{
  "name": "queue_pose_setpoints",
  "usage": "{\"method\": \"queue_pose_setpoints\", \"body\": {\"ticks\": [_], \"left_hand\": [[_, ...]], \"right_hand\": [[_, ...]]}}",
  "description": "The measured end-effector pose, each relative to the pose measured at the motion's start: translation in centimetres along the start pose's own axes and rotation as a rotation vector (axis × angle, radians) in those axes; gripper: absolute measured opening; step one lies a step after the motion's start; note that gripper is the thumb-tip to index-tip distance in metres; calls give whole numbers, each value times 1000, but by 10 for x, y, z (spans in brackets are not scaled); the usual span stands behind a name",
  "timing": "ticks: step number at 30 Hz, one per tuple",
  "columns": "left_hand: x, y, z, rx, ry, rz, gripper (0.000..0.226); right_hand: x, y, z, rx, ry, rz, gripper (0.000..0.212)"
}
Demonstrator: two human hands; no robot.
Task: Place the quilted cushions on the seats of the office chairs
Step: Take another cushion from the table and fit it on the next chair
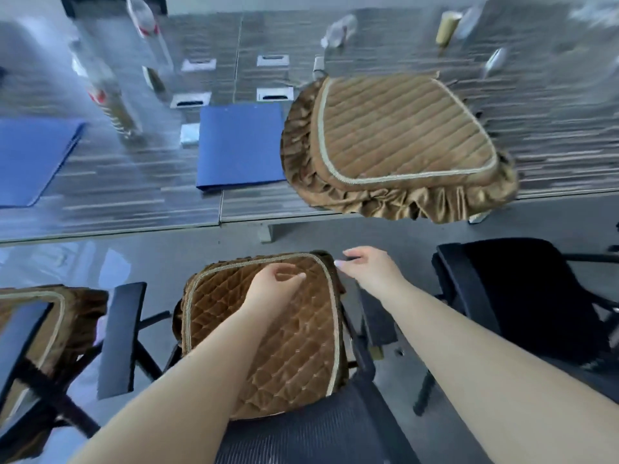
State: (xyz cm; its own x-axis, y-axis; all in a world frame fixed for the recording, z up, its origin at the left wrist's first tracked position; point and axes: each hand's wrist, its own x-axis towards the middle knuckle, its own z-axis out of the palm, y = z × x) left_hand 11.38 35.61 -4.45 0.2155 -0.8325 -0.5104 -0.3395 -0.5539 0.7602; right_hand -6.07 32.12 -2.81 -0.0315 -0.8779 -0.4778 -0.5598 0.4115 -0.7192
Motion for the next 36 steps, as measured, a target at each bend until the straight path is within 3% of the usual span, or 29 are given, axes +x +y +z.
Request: {"method": "queue_pose_setpoints", "body": {"ticks": [10,15,18,26,36], "left_hand": [[-37,133,99,-145,40,93,36],[-57,190,176,-317,97,82,29],[-59,207,192,-373,118,71,22],[-42,236,183,-382,241,30,29],[78,249,142,-374,258,-8,34]], "right_hand": [[-5,30,-187,208,33,-94,39],[20,53,-291,160,14,-152,38],[33,56,-320,150,-2,-154,36],[71,48,-357,66,-19,-206,30],[173,16,-362,-27,10,-161,36]]}}
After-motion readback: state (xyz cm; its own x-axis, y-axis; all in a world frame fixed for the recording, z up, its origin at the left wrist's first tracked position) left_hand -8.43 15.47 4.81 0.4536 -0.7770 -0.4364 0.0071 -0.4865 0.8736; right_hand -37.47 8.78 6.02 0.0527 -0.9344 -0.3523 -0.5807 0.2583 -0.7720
